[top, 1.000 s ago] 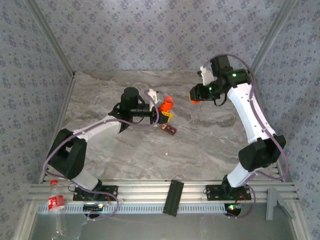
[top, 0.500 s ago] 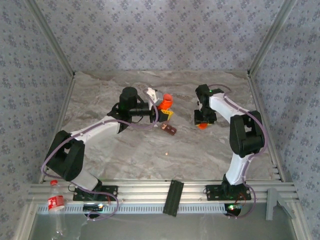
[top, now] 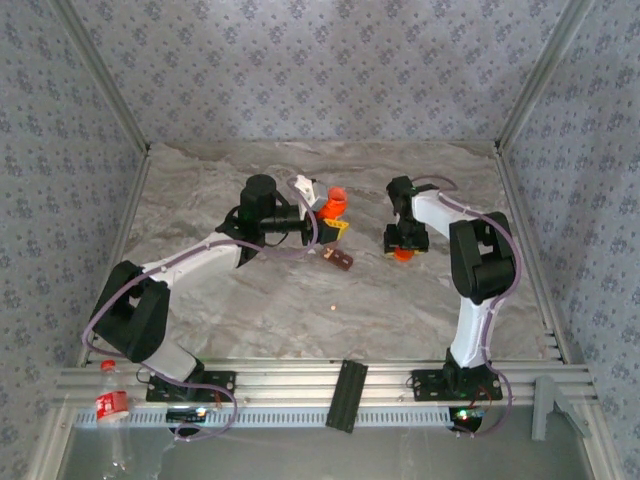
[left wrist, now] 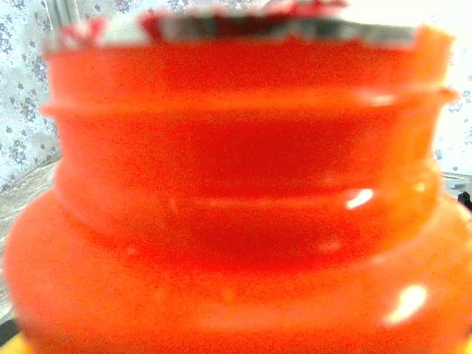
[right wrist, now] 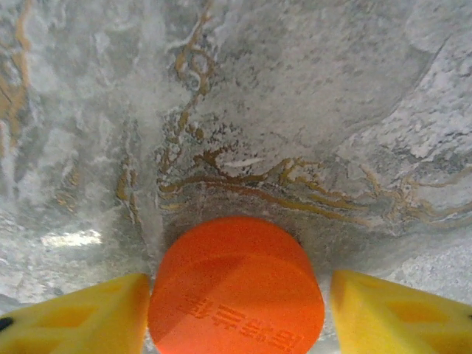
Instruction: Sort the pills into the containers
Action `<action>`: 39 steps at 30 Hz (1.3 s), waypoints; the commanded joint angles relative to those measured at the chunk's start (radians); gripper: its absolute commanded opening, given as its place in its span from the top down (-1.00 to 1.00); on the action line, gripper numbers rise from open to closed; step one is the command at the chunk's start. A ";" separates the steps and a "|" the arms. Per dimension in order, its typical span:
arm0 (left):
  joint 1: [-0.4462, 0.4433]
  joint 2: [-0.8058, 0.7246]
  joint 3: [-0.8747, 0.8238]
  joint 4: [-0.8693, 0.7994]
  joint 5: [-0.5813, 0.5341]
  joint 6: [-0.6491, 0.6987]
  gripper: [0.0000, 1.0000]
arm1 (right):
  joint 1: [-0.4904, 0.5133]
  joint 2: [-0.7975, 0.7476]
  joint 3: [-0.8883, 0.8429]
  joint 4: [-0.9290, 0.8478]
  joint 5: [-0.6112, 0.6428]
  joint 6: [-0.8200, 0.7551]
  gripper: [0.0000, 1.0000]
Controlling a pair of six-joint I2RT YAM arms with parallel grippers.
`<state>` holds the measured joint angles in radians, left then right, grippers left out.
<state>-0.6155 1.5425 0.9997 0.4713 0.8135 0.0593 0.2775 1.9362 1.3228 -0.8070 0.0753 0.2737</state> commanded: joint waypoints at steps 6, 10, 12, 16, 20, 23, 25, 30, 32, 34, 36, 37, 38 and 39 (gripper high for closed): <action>-0.009 -0.022 0.010 0.047 -0.012 -0.010 1.00 | 0.004 -0.197 -0.002 -0.065 -0.026 -0.002 -0.44; -0.008 -0.016 0.014 0.076 -0.023 -0.035 1.00 | 0.003 -0.395 0.024 -0.066 -0.108 0.004 -0.45; -0.009 -0.010 0.021 0.085 -0.025 -0.050 1.00 | 0.009 -0.501 0.030 -0.027 -0.179 0.013 -0.48; -0.008 -0.004 0.034 0.111 -0.042 -0.092 1.00 | 0.017 -0.661 0.028 0.067 -0.316 0.050 -0.59; -0.009 0.005 0.041 0.157 -0.048 -0.139 1.00 | 0.034 -0.753 0.018 0.167 -0.444 0.065 -0.67; -0.008 0.017 0.061 0.157 -0.045 -0.171 1.00 | 0.069 -0.769 0.024 0.231 -0.501 0.067 -0.75; -0.009 0.024 0.074 0.158 -0.037 -0.186 1.00 | 0.102 -0.763 0.033 0.271 -0.515 0.060 -0.81; -0.008 0.026 0.083 0.167 -0.033 -0.210 1.00 | 0.173 -0.729 0.052 0.344 -0.522 0.038 -0.83; -0.009 0.027 0.087 0.163 -0.026 -0.215 1.00 | 0.195 -0.713 0.065 0.362 -0.513 0.030 -0.80; -0.009 0.026 0.089 0.161 -0.023 -0.217 1.00 | 0.212 -0.694 0.084 0.368 -0.514 0.022 -0.77; -0.010 0.024 0.089 0.161 -0.021 -0.220 1.00 | 0.223 -0.674 0.099 0.371 -0.515 0.015 -0.72; -0.010 0.022 0.089 0.161 -0.019 -0.222 1.00 | 0.228 -0.664 0.105 0.372 -0.517 0.011 -0.70; -0.010 0.022 0.091 0.161 -0.019 -0.223 1.00 | 0.233 -0.656 0.109 0.374 -0.518 0.005 -0.67; -0.010 0.021 0.091 0.163 -0.017 -0.226 1.00 | 0.236 -0.651 0.110 0.375 -0.516 0.001 -0.66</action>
<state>-0.6205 1.5673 1.0519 0.5842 0.7700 -0.1482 0.5018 1.2743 1.3968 -0.4614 -0.4244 0.3019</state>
